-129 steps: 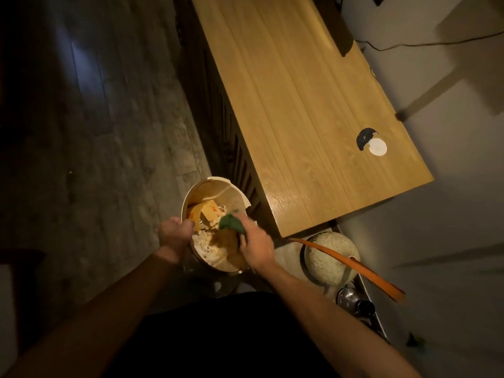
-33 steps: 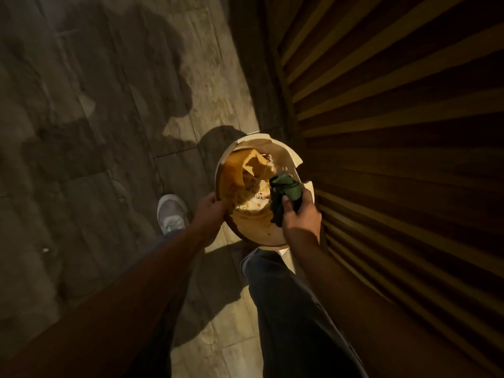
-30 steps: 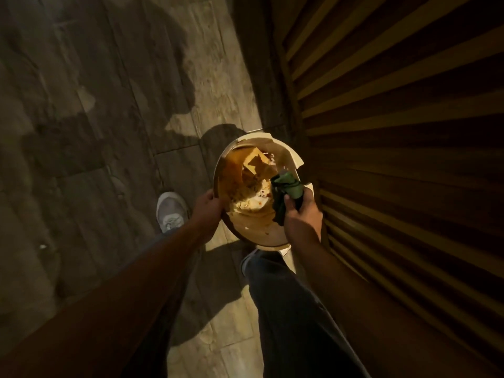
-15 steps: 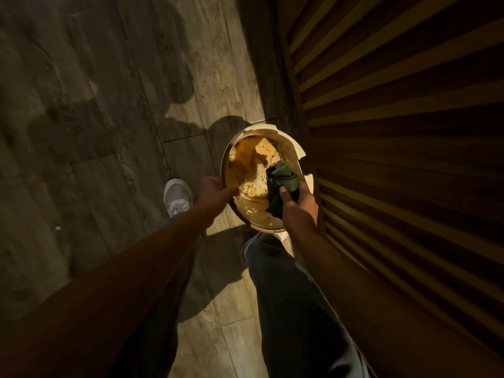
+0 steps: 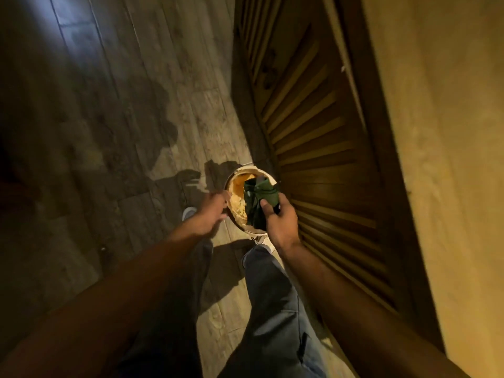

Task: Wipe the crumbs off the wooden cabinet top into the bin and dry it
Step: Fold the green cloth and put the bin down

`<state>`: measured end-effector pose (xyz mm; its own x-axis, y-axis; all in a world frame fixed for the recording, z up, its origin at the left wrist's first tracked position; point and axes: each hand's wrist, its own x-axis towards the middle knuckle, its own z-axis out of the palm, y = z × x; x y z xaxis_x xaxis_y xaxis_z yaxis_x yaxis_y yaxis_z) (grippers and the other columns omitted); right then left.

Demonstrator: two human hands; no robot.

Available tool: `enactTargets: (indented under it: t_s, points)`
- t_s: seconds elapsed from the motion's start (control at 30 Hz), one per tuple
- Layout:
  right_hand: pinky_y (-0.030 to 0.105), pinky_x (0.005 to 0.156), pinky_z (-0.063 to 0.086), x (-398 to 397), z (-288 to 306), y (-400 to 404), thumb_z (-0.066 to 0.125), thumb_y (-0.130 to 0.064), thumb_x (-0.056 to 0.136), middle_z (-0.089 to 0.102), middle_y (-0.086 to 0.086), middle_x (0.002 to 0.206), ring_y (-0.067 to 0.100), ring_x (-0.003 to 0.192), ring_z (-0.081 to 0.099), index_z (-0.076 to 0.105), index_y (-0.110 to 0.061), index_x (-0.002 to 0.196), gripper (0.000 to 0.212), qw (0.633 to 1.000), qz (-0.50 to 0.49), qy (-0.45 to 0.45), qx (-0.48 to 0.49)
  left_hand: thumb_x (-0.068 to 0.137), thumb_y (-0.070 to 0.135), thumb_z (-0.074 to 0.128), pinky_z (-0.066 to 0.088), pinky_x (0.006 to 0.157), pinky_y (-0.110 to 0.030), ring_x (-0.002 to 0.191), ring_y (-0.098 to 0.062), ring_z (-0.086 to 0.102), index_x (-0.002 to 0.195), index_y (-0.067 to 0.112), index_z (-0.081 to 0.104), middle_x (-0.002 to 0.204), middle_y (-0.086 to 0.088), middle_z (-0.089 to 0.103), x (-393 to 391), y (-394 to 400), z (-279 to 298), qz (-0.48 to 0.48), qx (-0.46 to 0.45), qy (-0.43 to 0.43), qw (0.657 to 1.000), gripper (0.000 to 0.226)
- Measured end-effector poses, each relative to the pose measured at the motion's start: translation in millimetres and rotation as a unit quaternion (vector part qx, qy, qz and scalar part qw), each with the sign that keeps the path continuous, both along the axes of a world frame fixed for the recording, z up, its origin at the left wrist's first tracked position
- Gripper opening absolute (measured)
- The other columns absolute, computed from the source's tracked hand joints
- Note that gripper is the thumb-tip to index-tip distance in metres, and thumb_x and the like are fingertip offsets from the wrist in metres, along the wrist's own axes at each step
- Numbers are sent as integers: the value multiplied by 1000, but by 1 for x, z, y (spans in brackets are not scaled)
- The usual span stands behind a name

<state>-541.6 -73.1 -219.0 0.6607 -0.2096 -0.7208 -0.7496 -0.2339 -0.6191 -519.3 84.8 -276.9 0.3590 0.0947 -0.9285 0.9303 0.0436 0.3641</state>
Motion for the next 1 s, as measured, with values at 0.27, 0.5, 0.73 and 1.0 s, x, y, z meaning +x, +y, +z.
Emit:
enactTargets:
  t_s: [0.27,0.5,0.73,1.0]
  points:
    - [32,97,56,4,139,-7,54,-6,103,67,2,119,7,106,67,56,-11,131,28,991,-26,-48,123,96,28,51,53,82,-34,107,-17,65,123,20,63,110,-2,72,2,-7,127,-12,-143,-8,990,30]
    - [50,104,52,29,217,-24,62,-11,99,68,16,126,32,116,66,56,-9,131,33,972,-106,-76,195,87,25,68,55,93,-45,119,-30,65,132,11,58,125,-15,69,22,-21,212,61,-283,-79,954,49]
    - [54,108,48,58,278,-23,64,-33,98,67,20,129,37,121,64,58,-5,136,47,931,-150,-115,312,80,29,80,53,97,-44,126,-29,61,137,16,59,134,-14,65,61,-19,284,-33,-316,-190,929,62]
    - [38,95,59,72,308,-11,73,-54,86,76,5,114,19,104,73,70,-20,124,52,945,-137,-161,248,88,30,73,52,101,-45,123,-31,62,134,16,61,129,-15,67,89,-20,335,-69,-285,-247,924,50]
